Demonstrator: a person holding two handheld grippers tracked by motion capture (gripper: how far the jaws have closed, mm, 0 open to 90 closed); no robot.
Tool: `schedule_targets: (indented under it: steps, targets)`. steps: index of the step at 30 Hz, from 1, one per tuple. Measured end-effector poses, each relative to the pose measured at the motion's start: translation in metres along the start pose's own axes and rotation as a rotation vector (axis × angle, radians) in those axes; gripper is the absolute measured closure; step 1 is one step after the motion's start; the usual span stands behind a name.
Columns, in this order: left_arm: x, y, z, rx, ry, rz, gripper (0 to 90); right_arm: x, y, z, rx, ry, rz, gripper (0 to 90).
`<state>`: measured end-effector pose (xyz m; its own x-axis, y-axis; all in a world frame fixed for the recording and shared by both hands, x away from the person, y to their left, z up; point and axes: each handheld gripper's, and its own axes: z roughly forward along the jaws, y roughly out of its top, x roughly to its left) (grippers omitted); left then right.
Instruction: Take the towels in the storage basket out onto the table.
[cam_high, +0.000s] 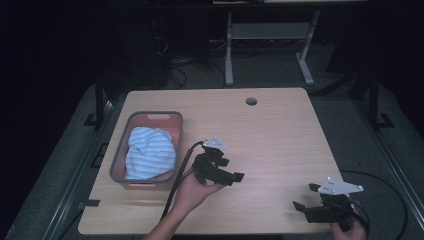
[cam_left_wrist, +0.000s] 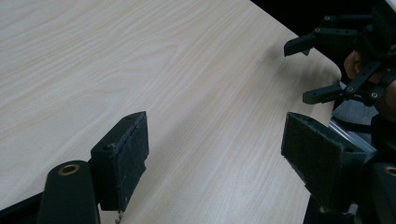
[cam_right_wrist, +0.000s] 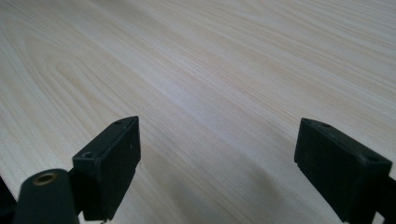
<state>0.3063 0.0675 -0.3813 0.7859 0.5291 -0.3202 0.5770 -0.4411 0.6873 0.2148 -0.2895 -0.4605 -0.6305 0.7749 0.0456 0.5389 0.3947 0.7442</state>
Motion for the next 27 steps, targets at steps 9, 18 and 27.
schedule_targets:
  steps: [9, 18, 27]
  targets:
    - [0.011, 0.019, -0.017, -0.003, 0.007, -0.016, 22.8, 0.0, 0.0, 0.0, -0.002, 0.0, 0.002, 14.1]
    - [0.026, 0.026, -0.038, -0.014, 0.018, -0.047, 22.8, 0.0, 0.001, 0.0, 0.001, 0.002, -0.005, 14.0]
    - [0.045, 0.027, -0.06, -0.02, 0.05, -0.085, 22.8, 0.001, 0.001, 0.001, 0.0, 0.003, -0.013, 14.1]
